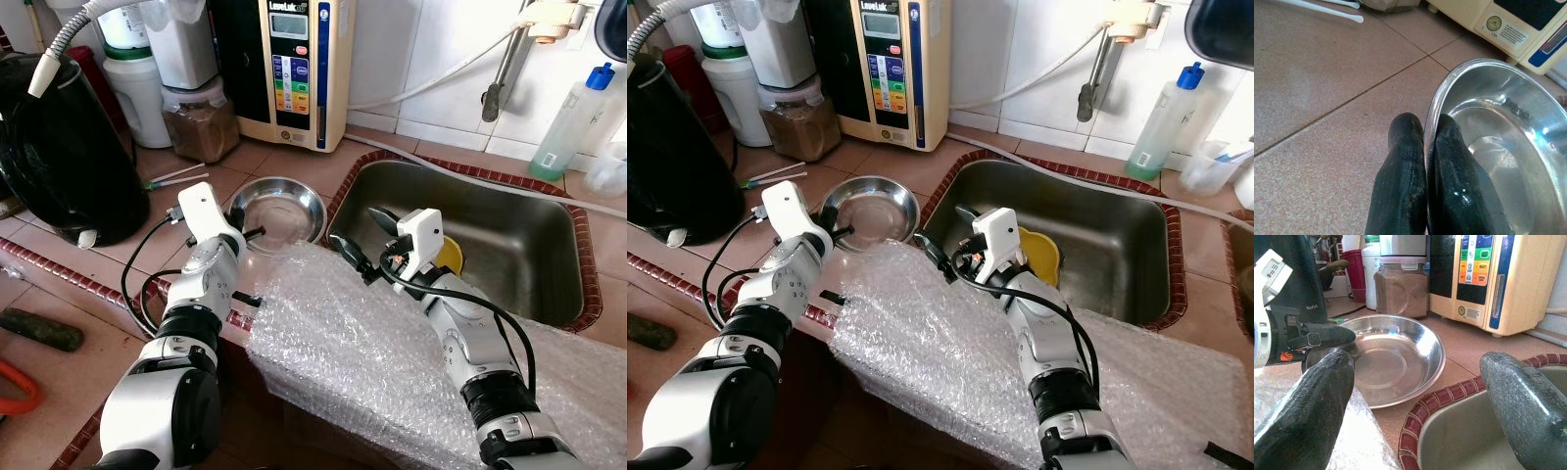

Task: Kitchen organization

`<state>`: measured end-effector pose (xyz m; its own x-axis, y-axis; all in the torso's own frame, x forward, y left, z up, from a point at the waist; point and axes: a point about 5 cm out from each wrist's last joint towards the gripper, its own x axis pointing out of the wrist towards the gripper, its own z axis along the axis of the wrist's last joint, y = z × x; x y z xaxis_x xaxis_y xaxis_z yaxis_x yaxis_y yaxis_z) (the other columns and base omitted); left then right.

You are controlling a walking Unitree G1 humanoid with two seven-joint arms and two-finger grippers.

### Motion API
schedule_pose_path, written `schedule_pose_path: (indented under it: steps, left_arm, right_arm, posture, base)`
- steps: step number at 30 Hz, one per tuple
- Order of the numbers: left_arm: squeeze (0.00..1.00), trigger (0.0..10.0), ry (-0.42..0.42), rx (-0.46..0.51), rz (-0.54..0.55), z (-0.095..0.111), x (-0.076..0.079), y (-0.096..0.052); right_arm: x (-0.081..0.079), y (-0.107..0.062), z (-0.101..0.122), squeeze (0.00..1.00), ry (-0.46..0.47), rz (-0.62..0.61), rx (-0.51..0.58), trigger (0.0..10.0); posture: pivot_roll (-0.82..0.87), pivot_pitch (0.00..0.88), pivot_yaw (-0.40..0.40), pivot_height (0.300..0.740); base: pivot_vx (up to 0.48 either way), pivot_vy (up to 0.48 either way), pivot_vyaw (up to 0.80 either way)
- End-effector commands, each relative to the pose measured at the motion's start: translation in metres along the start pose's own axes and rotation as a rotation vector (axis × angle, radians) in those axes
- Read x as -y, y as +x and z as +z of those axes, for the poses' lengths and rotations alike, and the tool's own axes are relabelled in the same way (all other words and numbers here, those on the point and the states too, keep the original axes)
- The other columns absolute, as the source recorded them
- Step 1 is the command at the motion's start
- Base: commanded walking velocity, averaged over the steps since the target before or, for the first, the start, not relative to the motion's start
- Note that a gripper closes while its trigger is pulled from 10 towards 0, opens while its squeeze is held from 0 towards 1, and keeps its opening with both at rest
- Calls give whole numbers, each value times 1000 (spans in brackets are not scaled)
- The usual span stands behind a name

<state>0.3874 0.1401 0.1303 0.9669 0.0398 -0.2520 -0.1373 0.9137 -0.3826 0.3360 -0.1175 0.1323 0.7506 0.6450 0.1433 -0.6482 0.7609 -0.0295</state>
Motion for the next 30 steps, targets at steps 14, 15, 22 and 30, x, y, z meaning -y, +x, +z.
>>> schedule_pose_path:
  steps: [14, 15, 22, 30]
  left_arm:
    - [0, 0, -125, 218, -56, 20, 5, -4]
    - [0, 0, -126, 224, -61, 21, 5, -5]
    - [0, 0, -177, 269, -173, 24, 21, -7]
    - [0, 0, -149, 320, -327, 26, 47, -14]
  right_arm:
    - [14, 0, 4, 0, -72, -154, -4, 10000]
    - [14, 0, 4, 0, -74, -155, -4, 10000]
    - [36, -1, 9, 0, -156, -371, -19, 10000]
    - [66, -8, 35, 0, -181, -615, 86, 10000]
  posture:
    - [3, 0, 42, 740]
    - [3, 0, 42, 740]
    - [6, 0, 44, 740]
    - [9, 0, 46, 740]
  base:
    - [0, 0, 0]
    - [0, 0, 0]
    - [0, 0, 0]
    - [0, 0, 0]
